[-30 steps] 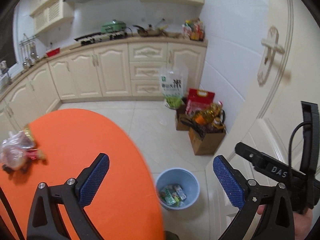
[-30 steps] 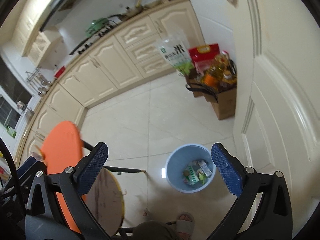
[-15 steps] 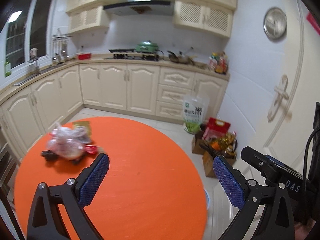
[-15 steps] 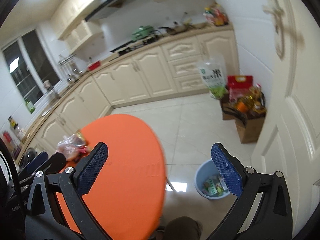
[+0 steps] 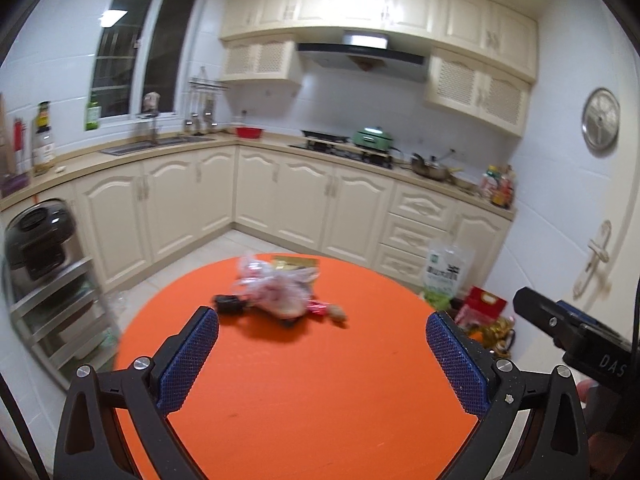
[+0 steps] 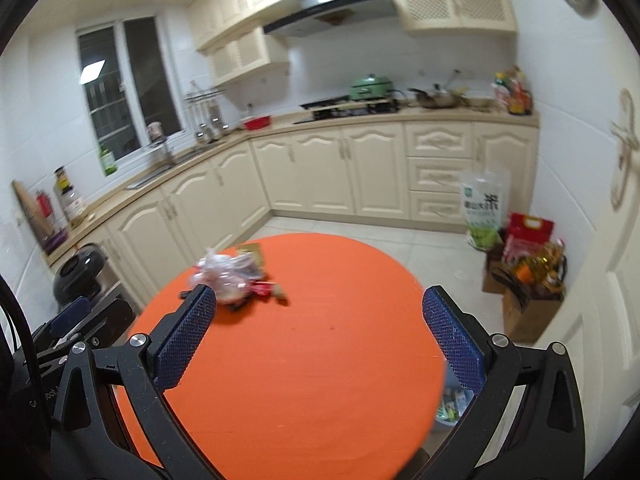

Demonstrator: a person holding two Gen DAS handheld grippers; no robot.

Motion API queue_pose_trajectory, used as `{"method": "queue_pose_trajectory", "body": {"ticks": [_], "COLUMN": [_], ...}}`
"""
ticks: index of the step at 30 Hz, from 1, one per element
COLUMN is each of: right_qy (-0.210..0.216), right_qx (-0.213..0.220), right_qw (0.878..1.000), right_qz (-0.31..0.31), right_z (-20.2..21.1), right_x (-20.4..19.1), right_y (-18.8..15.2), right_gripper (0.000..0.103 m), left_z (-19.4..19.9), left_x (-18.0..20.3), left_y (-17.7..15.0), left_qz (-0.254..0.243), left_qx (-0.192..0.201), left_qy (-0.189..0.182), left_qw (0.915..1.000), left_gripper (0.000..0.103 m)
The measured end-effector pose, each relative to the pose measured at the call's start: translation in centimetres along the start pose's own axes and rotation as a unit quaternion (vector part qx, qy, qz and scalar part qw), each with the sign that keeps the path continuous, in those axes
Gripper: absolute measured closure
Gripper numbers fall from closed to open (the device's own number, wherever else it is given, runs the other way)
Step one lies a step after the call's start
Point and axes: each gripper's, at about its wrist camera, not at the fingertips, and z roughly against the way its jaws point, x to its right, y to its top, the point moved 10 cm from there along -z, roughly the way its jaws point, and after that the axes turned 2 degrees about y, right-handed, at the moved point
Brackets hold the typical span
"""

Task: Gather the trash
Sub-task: 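Return both open tools to the orange table, then grasp the black plastic bag with the left tool while the right tool grasps the clear bag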

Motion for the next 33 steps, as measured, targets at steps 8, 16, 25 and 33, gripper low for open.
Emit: {"method": "queue_pose_trajectory", "body": {"ticks": [8,16,25,33], "right_qy": [0.031,0.039,0.033,0.021], "right_qx": [-0.001,0.001,-0.040,-0.109], "right_qw": [0.999,0.997,0.997,0.992], "right_qz": [0.042,0.063,0.060,0.053], "right_z": [0.1,-0.1,-5.2,-13.9], "right_x": [-6.2,-8.5,-7.1,-4.9], "right_y": [-0.9,-0.9,-1.6,-3.8], "right_gripper": [0.000,0.000,0.000,0.000], "left_z": [5.4,5.6,-1.4,-10.1], "left_x": [-2.7,-3.6,-5.5,-8.3], "left_y": [-2.3,-2.8,0.9,2.0], "left_qz": [0.025,0.036,0.044,0.048], "left_qx": [0.018,0.010,-0.034,-0.090], "left_qy": [0.034,0.043,0.049,0.075], "left_qw": [0.9989,0.9984,0.9973,0.9919], "left_gripper": [0.001,0.001,0.001,0.001]}}
